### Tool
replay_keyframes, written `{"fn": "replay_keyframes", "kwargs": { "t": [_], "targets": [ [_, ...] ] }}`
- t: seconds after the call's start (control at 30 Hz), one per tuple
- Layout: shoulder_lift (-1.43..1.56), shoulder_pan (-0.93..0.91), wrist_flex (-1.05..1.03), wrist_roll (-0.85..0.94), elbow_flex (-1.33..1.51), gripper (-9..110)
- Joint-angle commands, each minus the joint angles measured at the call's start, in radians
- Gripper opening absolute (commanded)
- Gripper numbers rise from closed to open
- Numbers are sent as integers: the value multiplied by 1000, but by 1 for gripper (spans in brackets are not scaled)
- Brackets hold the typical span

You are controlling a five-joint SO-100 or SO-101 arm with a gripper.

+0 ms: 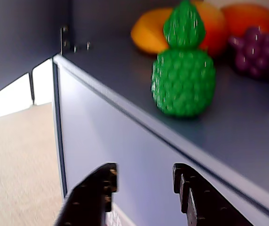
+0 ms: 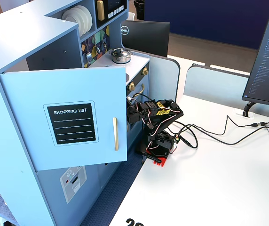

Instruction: Pick up the green pineapple from the left cabinet and place it in the gray recipient

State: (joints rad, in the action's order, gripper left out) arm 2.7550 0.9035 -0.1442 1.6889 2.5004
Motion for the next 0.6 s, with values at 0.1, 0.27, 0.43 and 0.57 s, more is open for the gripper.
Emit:
{"fn": "replay_keyframes", "kwargs": {
  "t": [0.1,0.27,0.43,0.57],
  "targets": [
    [-98,-48,103,-49,-115,26],
    [-212,-98,186,-143,-173,35],
    [-311,-110,253,-150,-201,36],
    [-391,-112,290,-129,-232,37]
  ]
}}
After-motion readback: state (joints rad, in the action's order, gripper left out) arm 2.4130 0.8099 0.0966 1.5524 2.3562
